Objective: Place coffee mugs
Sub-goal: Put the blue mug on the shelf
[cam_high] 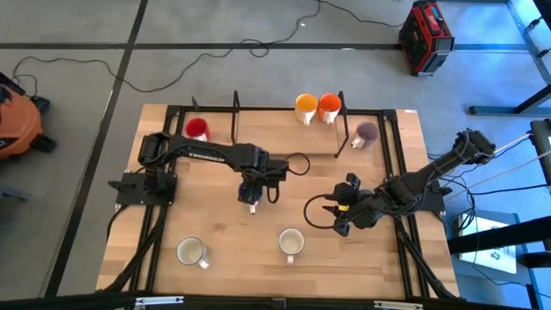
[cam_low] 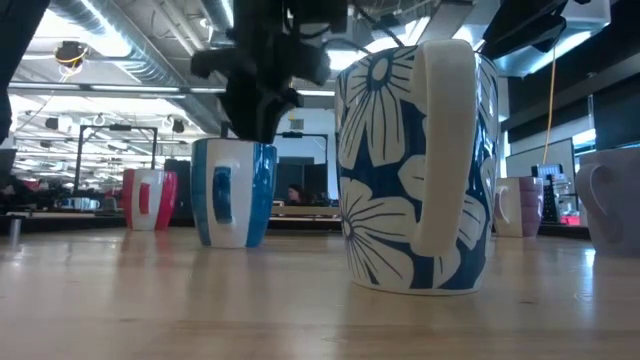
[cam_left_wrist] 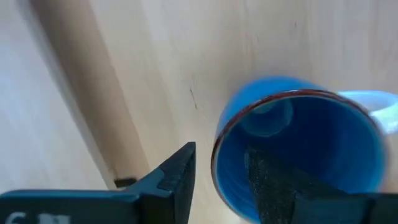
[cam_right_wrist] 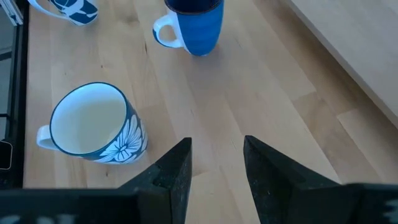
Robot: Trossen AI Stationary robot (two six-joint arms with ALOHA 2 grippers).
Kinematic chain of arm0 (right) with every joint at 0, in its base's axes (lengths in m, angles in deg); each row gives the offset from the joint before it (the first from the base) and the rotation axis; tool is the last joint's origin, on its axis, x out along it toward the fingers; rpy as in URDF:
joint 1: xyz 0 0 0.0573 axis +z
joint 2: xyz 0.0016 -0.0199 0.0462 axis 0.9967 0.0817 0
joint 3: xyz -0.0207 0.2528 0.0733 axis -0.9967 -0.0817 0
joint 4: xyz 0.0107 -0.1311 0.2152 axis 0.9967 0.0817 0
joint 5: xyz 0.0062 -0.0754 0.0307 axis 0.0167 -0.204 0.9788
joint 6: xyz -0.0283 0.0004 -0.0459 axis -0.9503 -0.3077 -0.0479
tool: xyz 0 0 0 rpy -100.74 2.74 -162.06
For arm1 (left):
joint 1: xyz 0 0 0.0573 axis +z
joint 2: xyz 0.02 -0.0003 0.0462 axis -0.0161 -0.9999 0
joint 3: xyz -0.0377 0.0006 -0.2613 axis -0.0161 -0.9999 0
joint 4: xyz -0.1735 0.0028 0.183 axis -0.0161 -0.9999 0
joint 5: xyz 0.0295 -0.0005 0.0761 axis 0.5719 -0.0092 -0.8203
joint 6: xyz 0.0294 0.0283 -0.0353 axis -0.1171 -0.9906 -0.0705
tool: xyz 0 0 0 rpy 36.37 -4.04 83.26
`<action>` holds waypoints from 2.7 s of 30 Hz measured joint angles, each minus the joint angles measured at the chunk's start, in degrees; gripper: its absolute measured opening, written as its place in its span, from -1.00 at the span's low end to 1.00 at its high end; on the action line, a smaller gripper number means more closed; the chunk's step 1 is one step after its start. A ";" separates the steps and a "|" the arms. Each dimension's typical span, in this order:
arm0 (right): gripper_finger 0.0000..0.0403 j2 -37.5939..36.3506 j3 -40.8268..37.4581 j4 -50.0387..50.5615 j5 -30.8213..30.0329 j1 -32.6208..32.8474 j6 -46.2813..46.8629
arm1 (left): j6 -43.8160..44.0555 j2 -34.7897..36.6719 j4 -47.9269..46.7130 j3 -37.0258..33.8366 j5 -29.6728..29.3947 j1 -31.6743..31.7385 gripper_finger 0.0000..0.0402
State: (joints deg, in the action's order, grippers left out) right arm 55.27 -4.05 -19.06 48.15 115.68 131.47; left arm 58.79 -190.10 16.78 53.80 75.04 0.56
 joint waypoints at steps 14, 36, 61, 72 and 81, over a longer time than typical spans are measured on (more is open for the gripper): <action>-0.34 0.00 0.00 0.61 0.36 0.03 0.01 | 11.89 4.25 3.81 -9.33 6.98 3.82 -0.34; -0.34 -2.00 1.99 1.43 -1.09 3.54 -0.18 | 7.64 4.12 9.71 -9.55 7.29 3.52 -0.93; -0.34 -10.47 4.35 8.00 -14.65 10.12 0.13 | 2.44 1.46 -8.06 23.25 3.74 15.61 -0.94; -0.34 -10.43 4.35 13.97 -16.19 10.12 9.55 | -5.04 -7.38 -10.57 32.84 2.75 23.28 -0.94; -0.34 -10.40 4.31 14.88 -17.31 10.12 10.49 | -10.22 -14.38 -10.21 36.79 2.94 27.37 -0.93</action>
State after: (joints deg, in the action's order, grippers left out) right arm 44.87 0.25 -4.18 30.84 125.80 141.96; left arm 48.58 -204.48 6.57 90.59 77.98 27.93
